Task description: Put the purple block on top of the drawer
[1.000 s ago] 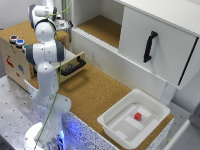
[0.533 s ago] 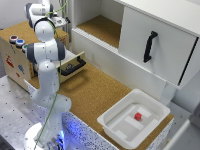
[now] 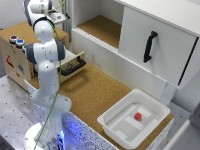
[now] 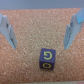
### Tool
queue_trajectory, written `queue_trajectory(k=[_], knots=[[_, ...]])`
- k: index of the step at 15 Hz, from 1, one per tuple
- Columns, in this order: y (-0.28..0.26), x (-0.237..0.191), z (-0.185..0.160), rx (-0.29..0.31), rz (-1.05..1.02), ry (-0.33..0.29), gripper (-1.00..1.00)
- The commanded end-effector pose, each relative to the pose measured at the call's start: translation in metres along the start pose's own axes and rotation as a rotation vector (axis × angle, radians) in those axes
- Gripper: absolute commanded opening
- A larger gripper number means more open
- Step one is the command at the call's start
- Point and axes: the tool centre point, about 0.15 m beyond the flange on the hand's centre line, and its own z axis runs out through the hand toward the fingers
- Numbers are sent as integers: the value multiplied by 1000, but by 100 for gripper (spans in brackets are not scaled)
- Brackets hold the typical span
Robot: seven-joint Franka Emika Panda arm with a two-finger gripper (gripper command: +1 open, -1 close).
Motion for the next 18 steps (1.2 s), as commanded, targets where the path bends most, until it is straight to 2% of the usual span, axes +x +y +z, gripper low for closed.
queue_trajectory(k=[1,4,7,9,10,11,12,13,14,16,17,18], knots=[[-20,5,-17,11,-16,-35,100],[-44,29,-13,17,96,-66,100],[-74,56,-12,70,157,-65,100],[-105,78,-15,62,183,-64,100],[-121,87,-20,53,201,-58,100],[-139,98,-21,-10,221,-87,100],[-156,106,-17,-1,238,-91,100],[-172,115,-11,-69,247,-124,100],[-184,122,-4,-27,276,-108,100],[-199,132,-1,1,358,-63,100],[-203,134,-3,14,393,-30,100],[-206,135,-4,-1,411,-27,100]])
